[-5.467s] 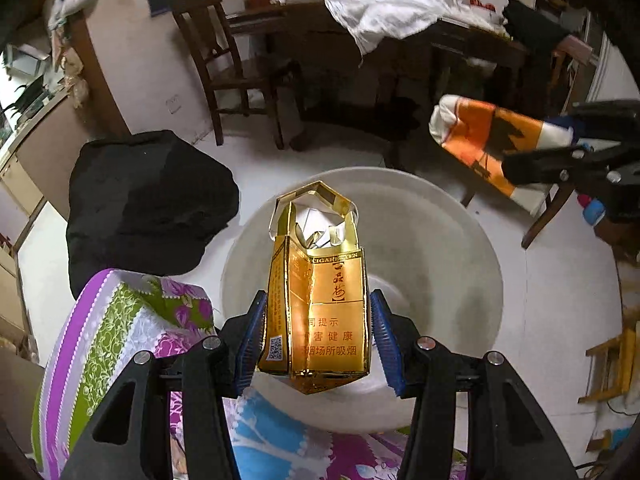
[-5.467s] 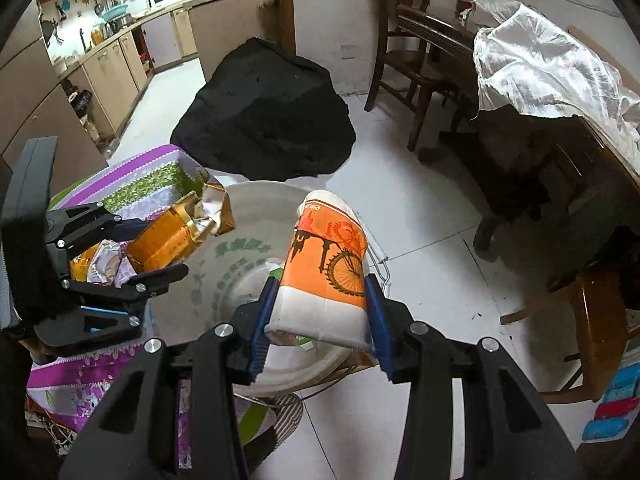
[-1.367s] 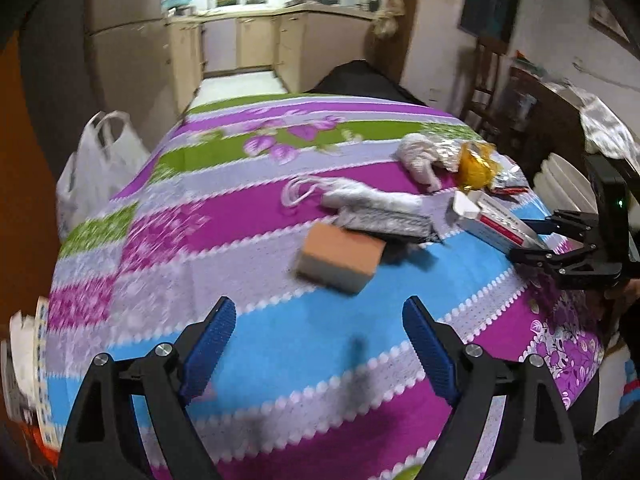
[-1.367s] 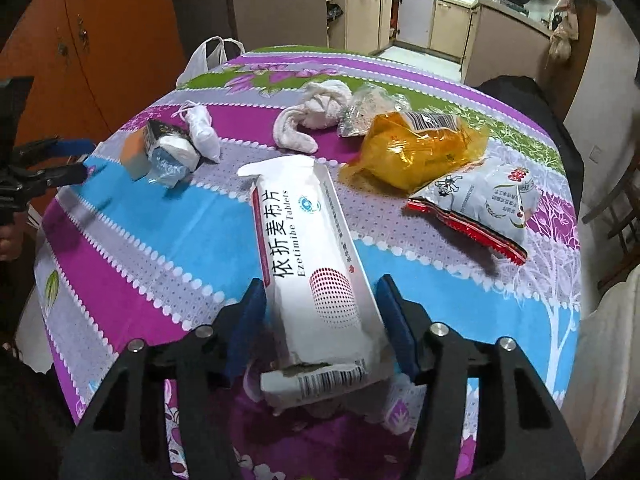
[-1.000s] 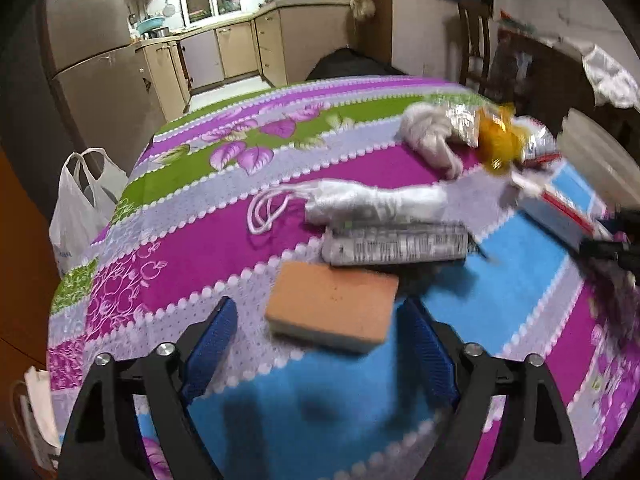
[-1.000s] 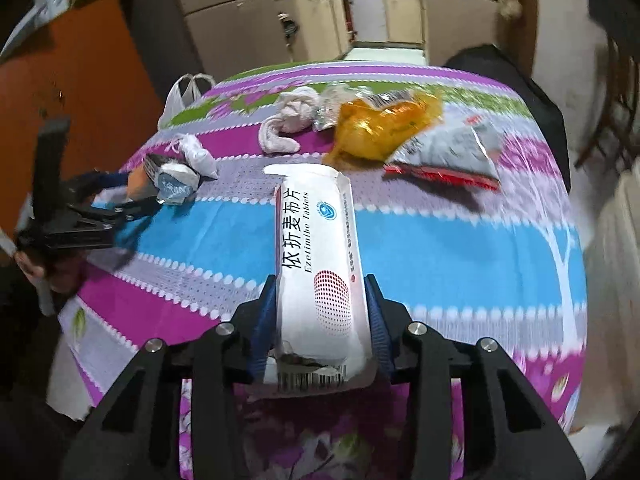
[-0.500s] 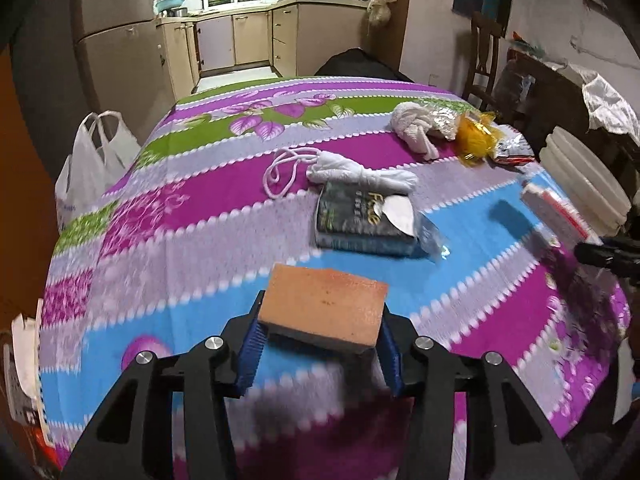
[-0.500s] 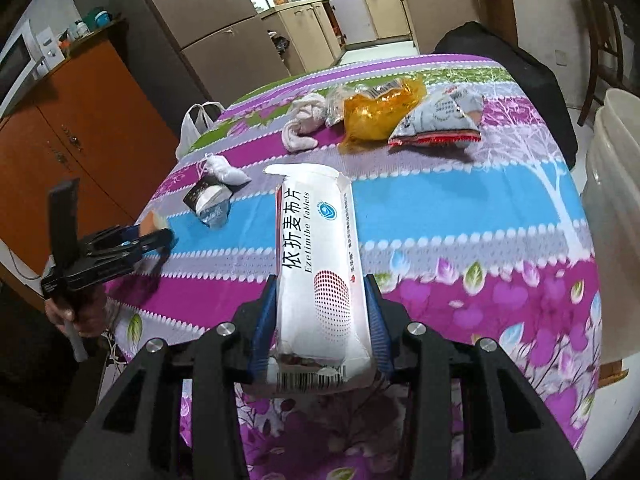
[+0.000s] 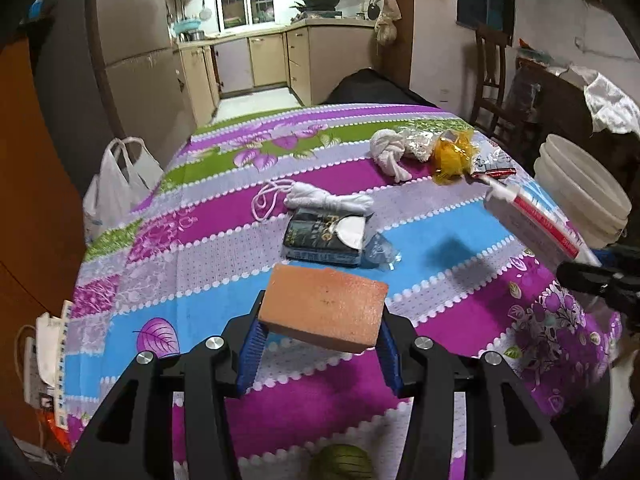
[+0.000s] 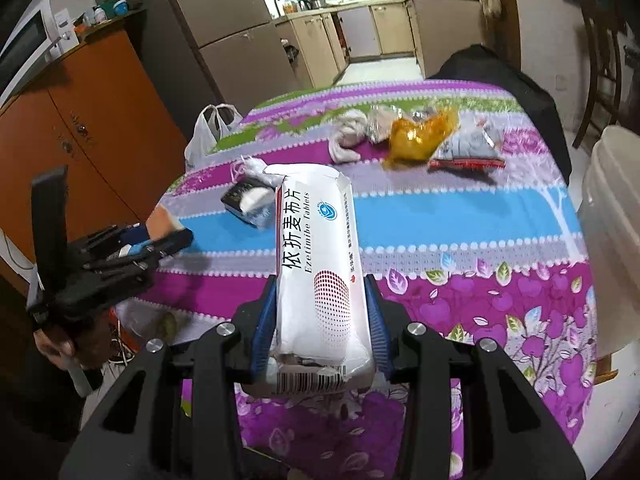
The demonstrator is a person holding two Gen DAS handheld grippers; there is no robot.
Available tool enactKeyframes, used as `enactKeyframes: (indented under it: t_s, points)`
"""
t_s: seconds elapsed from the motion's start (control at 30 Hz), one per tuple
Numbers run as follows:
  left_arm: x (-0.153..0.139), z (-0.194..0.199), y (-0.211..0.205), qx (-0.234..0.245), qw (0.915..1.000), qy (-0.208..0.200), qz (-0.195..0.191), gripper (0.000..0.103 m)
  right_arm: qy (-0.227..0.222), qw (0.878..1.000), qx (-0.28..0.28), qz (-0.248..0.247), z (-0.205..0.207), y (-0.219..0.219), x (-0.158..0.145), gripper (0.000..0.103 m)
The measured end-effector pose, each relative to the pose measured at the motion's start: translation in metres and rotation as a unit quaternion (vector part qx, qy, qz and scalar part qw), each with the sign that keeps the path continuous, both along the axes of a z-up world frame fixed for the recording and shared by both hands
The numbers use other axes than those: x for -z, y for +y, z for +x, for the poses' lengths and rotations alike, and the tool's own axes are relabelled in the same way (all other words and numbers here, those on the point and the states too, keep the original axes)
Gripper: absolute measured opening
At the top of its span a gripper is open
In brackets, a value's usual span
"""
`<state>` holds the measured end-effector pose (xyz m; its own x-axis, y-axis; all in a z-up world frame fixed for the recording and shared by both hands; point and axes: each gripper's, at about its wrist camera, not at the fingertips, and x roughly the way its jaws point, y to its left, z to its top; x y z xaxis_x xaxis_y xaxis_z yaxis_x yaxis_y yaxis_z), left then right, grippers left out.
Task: Collect trash
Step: 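Carry the medicine box and sponge toward the white bucket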
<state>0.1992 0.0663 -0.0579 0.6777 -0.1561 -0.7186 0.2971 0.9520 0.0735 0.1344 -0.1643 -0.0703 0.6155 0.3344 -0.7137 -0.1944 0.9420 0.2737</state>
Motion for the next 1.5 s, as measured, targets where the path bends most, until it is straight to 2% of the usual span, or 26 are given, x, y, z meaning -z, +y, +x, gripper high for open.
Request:
enactKeyframes:
  t_s: [0.2,0.4,0.6,0.9,1.23,1.5]
  points:
    - [-0.014,-0.003,-0.043,0.020,0.9990,-0.021,0.034,0.050,-0.014,0.999,0.025,-0.015,-0.013,-0.021,-0.023,0.040]
    - [-0.028,0.009,-0.090,0.054,0.9972,-0.033,0.040,0.050,-0.008,0.997,0.068,-0.024,-0.017,-0.067,-0.036,0.040]
    - [-0.044,0.022,-0.133,0.090,0.9939,-0.045,0.044,0.050,0.004,0.995,0.094,-0.024,-0.017,-0.094,-0.048,0.040]
    - [-0.067,0.043,-0.187,0.134,0.9874,-0.063,0.057,0.050,-0.009,0.990,0.133,-0.046,-0.014,-0.141,-0.086,0.041]
    - [-0.093,0.051,-0.275,0.202,0.9720,-0.095,0.075,0.050,0.009,0.975,0.210,-0.072,-0.015,-0.224,-0.104,0.041]
    - [-0.090,0.056,-0.362,0.260,0.9564,-0.097,0.091,0.050,0.039,0.960,0.266,-0.079,-0.026,-0.286,-0.105,0.041]
